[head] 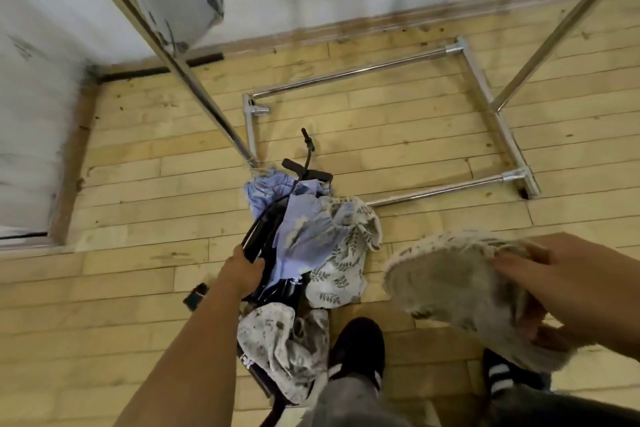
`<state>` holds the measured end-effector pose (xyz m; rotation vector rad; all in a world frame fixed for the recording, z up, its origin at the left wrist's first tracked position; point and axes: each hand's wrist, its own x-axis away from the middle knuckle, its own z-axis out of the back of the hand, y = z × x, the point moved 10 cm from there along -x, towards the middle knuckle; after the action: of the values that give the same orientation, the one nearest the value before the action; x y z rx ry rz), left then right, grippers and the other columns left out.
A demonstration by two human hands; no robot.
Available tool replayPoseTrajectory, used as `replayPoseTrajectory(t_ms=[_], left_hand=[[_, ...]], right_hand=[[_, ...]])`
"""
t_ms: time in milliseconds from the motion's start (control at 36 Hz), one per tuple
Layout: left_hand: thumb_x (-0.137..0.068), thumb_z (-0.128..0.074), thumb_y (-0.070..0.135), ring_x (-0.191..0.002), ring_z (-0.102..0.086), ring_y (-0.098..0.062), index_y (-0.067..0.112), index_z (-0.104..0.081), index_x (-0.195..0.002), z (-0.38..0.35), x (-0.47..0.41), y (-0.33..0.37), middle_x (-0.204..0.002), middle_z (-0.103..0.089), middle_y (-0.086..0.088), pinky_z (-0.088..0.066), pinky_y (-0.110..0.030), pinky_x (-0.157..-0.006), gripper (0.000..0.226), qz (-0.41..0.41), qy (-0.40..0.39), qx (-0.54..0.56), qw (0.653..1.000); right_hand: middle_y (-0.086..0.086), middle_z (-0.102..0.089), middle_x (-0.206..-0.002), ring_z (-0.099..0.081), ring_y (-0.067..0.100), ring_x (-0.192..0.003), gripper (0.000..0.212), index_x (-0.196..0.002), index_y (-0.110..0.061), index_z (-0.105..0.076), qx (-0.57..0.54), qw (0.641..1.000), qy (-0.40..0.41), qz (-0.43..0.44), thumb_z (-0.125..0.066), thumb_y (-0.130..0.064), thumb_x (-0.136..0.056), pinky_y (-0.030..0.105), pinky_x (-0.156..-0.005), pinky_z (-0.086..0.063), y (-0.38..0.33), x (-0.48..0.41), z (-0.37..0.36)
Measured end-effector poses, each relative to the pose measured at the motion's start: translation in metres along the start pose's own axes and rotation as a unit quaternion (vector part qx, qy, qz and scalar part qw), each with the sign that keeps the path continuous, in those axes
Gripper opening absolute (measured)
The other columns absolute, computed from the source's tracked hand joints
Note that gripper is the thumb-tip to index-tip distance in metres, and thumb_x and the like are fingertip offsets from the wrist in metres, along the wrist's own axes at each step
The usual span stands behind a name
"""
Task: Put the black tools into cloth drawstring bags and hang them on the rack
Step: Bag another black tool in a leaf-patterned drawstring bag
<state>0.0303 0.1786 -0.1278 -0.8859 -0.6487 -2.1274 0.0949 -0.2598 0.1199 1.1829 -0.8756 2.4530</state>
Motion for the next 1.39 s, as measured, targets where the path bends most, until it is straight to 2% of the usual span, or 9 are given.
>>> replayPoseTrajectory(t_ms=[167,250,389,556,722,833,944,1111,1389], left_hand=[[-0.092,-0.064,0.033,-0.123,-0.051,-0.048,0.022,-0.023,-0.151,-0.005,-0.010,-0.007,-0.139,-0.041,-0.026,-0.049,-0.055,-0.101,0.073,0.065,0.012,-0.142,0.988],[-0.083,-0.072,0.044,-0.117,-0.055,-0.041,0.023,-0.028,-0.135,-0.002,-0.011,-0.011,-0.123,-0.058,-0.018,-0.051,-0.050,-0.097,0.071,0.060,0.023,-0.165,0.984],[-0.072,-0.076,0.062,-0.088,-0.069,-0.030,0.021,-0.041,-0.128,-0.009,-0.026,-0.032,-0.093,-0.071,-0.005,-0.060,-0.040,-0.077,0.077,0.024,-0.001,-0.121,0.992],[-0.085,-0.078,0.052,-0.064,-0.046,-0.019,0.012,-0.047,-0.102,-0.019,-0.008,-0.033,-0.080,-0.051,-0.005,-0.035,-0.034,-0.060,0.053,-0.003,-0.064,0.015,0.998],[-0.089,-0.078,0.042,-0.090,-0.069,-0.019,0.011,-0.043,-0.146,-0.032,0.011,-0.021,-0.119,-0.071,-0.006,-0.055,-0.032,-0.074,0.074,0.000,-0.130,0.084,0.988],[-0.071,-0.080,0.059,-0.092,-0.074,-0.023,0.013,-0.070,-0.118,-0.044,0.014,-0.017,-0.105,-0.076,-0.004,-0.060,-0.043,-0.090,0.067,-0.001,-0.133,0.084,0.988],[-0.088,-0.073,0.036,-0.078,-0.066,-0.024,0.006,-0.060,-0.111,-0.032,0.041,0.010,-0.093,-0.068,-0.010,-0.049,-0.033,-0.061,0.040,-0.006,-0.050,0.113,0.992],[-0.095,-0.068,0.031,-0.070,-0.068,-0.023,0.018,-0.053,-0.107,0.029,0.125,0.038,-0.085,-0.069,-0.004,-0.049,-0.033,-0.057,0.024,-0.074,0.057,0.070,0.993],[-0.097,-0.065,0.033,-0.061,-0.068,-0.001,0.069,-0.038,-0.121,0.139,0.289,0.093,-0.073,-0.073,0.024,-0.052,-0.027,-0.062,0.051,-0.257,0.113,0.064,0.958]], right_hand=[[0.011,-0.075,-0.065,-0.076,0.023,-0.064,0.050,-0.069,-0.010,-0.075,-0.030,0.999,-0.026,-0.030,-0.057,-0.048,-0.096,0.048,-0.080,-0.064,-0.011,0.000,-0.004],[0.010,-0.077,-0.069,-0.073,0.015,-0.059,0.065,-0.077,-0.001,-0.077,-0.039,0.998,-0.041,-0.004,-0.057,-0.061,-0.094,0.024,-0.062,-0.058,-0.028,0.006,-0.010],[0.017,-0.076,-0.067,-0.075,0.031,-0.065,0.085,-0.076,-0.001,-0.078,-0.075,0.997,-0.029,0.006,-0.041,-0.077,-0.071,0.037,-0.065,-0.062,-0.042,0.023,-0.009],[0.014,-0.072,-0.059,-0.066,0.018,-0.048,0.064,-0.074,0.000,-0.076,-0.048,0.998,-0.029,0.011,-0.047,-0.052,-0.096,0.020,-0.052,-0.057,-0.050,0.022,-0.010],[-0.007,-0.073,-0.059,-0.069,0.005,-0.056,0.061,-0.065,-0.018,-0.078,-0.004,0.999,-0.024,0.048,-0.042,-0.052,-0.100,0.006,-0.048,-0.045,-0.056,0.025,-0.005],[-0.016,-0.072,-0.060,-0.068,-0.006,-0.056,0.058,-0.063,-0.028,-0.076,-0.010,0.998,0.001,0.061,-0.038,-0.055,-0.098,0.008,-0.050,-0.046,-0.053,0.022,0.001],[-0.003,-0.075,-0.063,-0.071,0.008,-0.056,0.059,-0.065,-0.027,-0.075,-0.020,0.998,0.005,0.059,-0.037,-0.062,-0.094,0.022,-0.056,-0.052,-0.047,0.017,0.004],[0.002,-0.065,-0.049,-0.060,0.006,-0.039,0.062,-0.077,-0.010,-0.065,-0.021,0.998,0.013,0.055,-0.035,-0.060,-0.101,0.023,-0.053,-0.046,-0.043,0.018,0.018],[-0.003,-0.053,-0.048,-0.047,0.005,-0.037,0.054,-0.078,-0.009,-0.064,-0.062,0.991,0.051,0.103,-0.041,-0.048,-0.106,0.015,-0.038,-0.037,-0.047,0.022,0.029]])
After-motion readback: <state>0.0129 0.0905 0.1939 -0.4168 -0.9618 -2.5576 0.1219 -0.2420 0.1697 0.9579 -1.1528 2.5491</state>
